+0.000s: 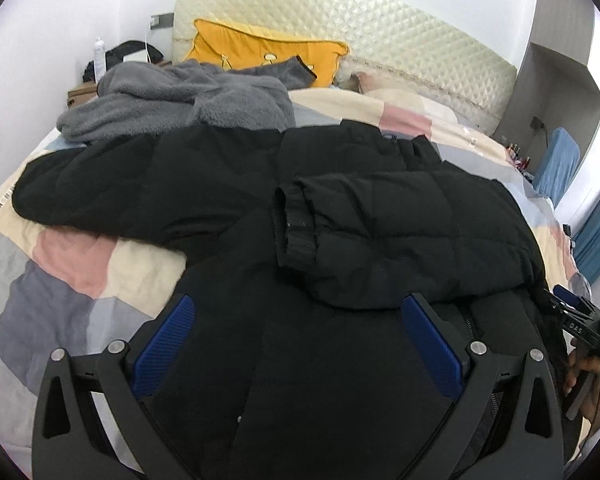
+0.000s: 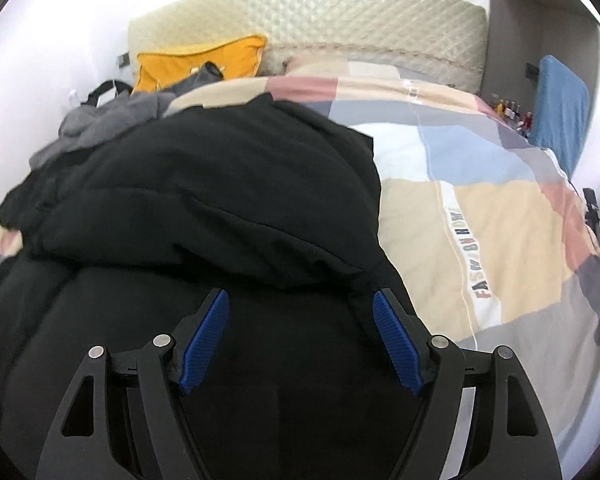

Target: Fold large clothes

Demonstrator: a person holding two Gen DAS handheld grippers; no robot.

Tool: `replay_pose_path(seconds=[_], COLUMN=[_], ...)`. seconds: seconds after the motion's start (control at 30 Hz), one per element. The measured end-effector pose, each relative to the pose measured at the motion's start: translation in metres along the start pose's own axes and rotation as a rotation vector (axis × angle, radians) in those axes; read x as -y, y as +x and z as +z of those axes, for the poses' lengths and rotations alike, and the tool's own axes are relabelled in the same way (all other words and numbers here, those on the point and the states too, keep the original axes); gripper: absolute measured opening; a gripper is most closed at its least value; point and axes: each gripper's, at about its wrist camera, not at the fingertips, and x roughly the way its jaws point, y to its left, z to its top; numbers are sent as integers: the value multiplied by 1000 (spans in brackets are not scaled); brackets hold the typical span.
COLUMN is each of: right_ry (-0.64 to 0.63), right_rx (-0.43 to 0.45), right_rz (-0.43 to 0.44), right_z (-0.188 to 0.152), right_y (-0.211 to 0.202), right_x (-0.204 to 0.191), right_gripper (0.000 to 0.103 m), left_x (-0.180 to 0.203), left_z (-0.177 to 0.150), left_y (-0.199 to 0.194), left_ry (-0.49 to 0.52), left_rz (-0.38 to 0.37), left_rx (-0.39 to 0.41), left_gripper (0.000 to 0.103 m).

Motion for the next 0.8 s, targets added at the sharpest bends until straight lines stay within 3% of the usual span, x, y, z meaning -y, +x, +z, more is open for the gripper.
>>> replay_pose_path(seconds=[0.1, 0.23, 0.37, 0.53, 0.63, 0.7, 0.73, 0.8], right_ry=[50, 69, 100, 101, 78, 74, 80, 80], right_rx=[-23, -37, -33, -35, -35, -23, -17, -7], right_rz=[5, 10, 40, 95, 116, 127, 129, 99], right_z=[-2, -1, 0, 2, 6, 9, 9, 10], right_y=[13, 21, 18, 11, 4, -2, -6, -9], right_x=[13, 20, 26, 34, 38, 45, 51, 58], right_gripper=[74, 74, 73, 73, 74, 74, 74, 76], left_x=[-2, -6, -6, -4, 3, 12, 16, 22], left_z=[2, 6, 13, 17, 17, 18, 19, 22], left_y=[18, 47, 73, 99, 110, 113, 115, 118], left_ry=[-40, -111, -126, -151, -135, -110, -100, -85], left_rz=[-11, -46, -4, -8, -11, -11, -24, -16], left_rx=[-46, -140, -198, -266, -281, -281, -284, -291], left_gripper=[96, 75, 75, 72, 59, 45, 33, 28])
